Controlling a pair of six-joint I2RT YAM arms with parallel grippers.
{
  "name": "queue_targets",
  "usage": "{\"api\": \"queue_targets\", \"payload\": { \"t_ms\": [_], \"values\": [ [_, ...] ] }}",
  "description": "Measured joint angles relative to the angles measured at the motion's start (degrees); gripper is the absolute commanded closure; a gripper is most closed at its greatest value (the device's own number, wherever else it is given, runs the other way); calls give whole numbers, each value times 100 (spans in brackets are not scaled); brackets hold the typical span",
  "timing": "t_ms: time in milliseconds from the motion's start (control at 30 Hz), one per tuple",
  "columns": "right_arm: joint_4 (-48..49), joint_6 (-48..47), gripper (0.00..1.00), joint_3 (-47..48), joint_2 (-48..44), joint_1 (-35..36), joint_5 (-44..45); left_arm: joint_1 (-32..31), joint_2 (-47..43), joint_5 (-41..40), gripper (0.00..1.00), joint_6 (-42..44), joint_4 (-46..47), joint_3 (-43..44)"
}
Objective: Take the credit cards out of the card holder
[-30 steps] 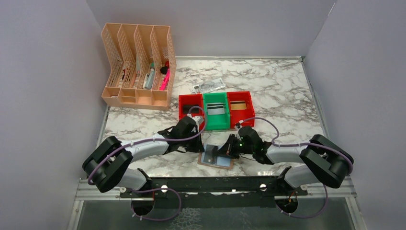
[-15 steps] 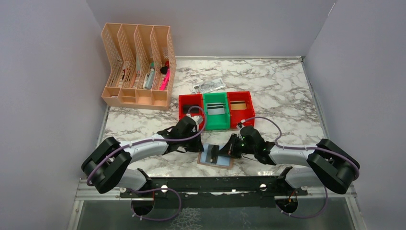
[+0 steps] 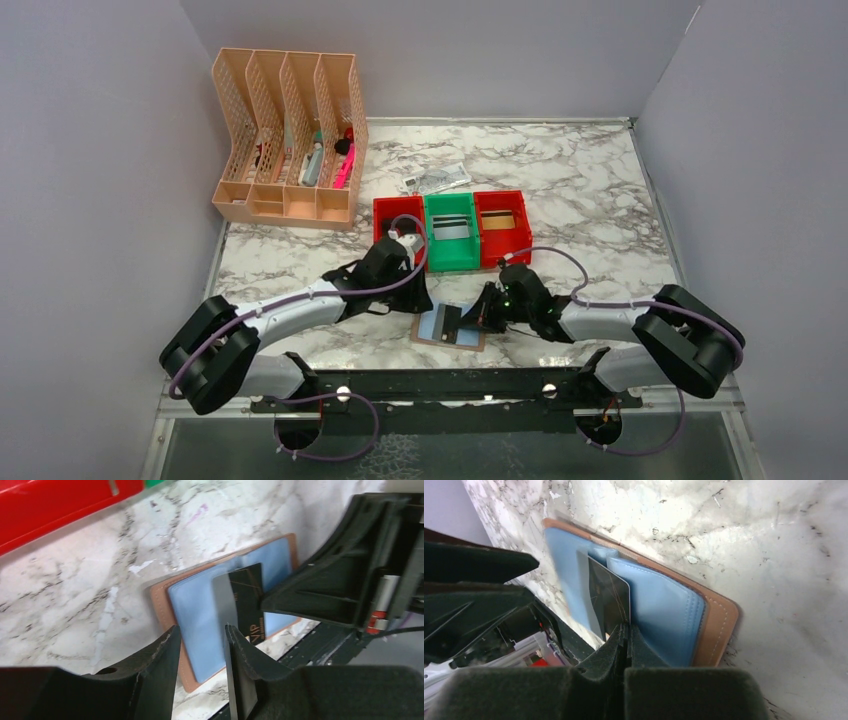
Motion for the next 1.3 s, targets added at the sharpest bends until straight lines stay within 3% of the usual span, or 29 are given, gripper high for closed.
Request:
{"api": "queue_targets", "payload": {
  "t_ms": [367, 733, 1300],
  "values": [
    [295, 127, 92, -125, 105, 0, 48, -114, 393, 787, 60, 24, 487, 9],
    [479, 236, 70, -195, 46, 0, 48, -232, 855, 769, 73, 22, 485, 79],
    [1504, 372, 77, -520, 249, 0, -160, -262, 901, 643, 84, 28, 448, 79]
  ]
}}
